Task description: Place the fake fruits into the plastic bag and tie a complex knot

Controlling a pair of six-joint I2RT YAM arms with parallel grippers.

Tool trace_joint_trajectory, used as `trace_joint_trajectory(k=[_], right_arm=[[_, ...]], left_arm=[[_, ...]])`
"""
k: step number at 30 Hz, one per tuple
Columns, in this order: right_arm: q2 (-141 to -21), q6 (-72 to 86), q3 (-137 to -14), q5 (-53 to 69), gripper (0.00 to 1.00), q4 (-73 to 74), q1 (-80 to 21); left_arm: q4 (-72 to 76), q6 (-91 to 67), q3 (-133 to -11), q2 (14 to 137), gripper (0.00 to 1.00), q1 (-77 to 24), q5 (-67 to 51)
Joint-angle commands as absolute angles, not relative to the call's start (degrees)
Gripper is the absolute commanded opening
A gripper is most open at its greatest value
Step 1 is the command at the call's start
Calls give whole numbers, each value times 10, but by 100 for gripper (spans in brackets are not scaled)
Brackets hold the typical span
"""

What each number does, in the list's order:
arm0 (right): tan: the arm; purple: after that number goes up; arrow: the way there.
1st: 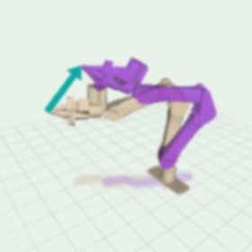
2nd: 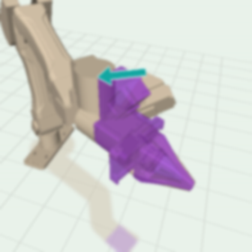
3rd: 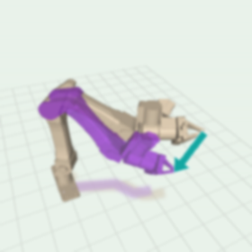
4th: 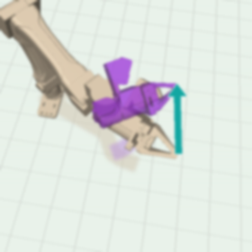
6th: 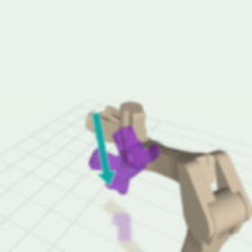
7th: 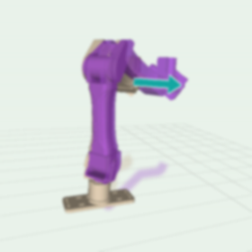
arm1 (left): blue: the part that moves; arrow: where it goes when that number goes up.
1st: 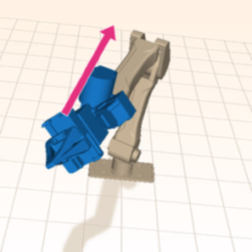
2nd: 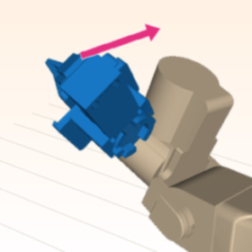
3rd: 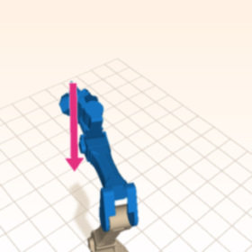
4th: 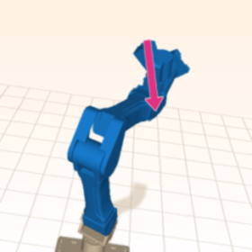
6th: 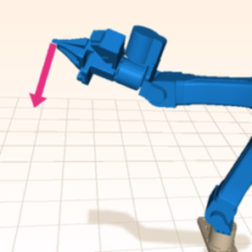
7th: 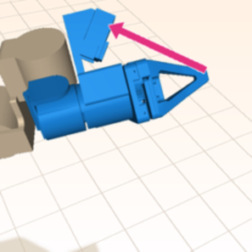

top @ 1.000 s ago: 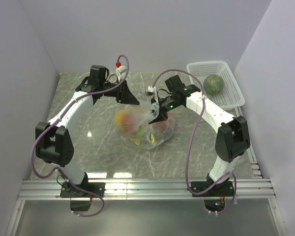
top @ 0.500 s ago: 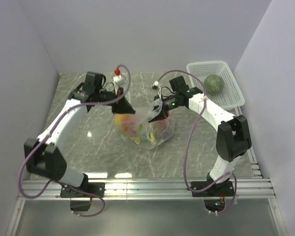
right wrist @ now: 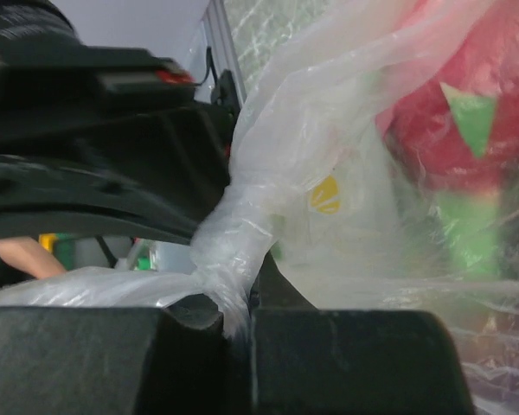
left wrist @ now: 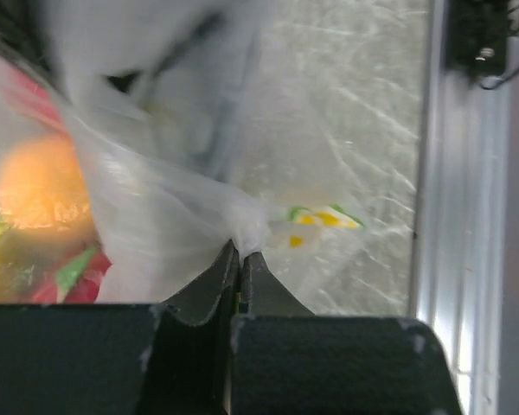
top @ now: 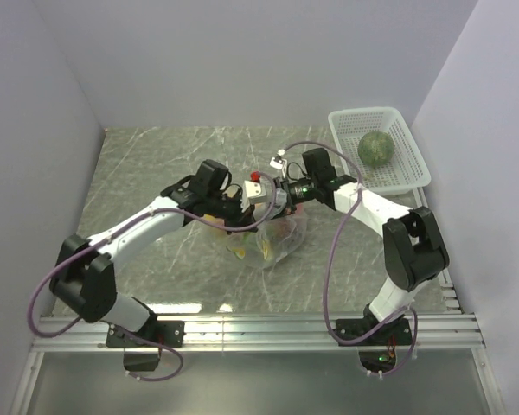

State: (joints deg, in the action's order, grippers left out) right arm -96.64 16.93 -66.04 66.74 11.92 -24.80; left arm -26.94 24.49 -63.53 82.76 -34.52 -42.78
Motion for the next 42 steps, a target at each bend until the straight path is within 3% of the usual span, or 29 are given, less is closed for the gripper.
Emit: trace_joint_trajectory(k=[1,6,11,24,28,33,42], right_arm=[[-923,325,-637,686,0,-33,-238],[-899,501,-535,685,0,-211,-238],[-885,757,-408,661,0,-509,-244],[-860,1014,-381,550,0,-720,-271],[-848,947,-378,558,0,-662,-270],[-829,747,-356,569,0,-499,-269],[-838,602,-372,574,0,-374,-265]], left_arm=[[-248,214,-631,870,0,-352,-360],[-163,114,-642,904,0,-351,-323],[-130,73,-663,916,0,-337,-335],[-212,71,-738,853,0,-268,-426],[-255,76,-744,833,0,-268,-444],[-288,64,-708,819,0,-268,-475],[-280,18,-616,763,0,-269,-589]])
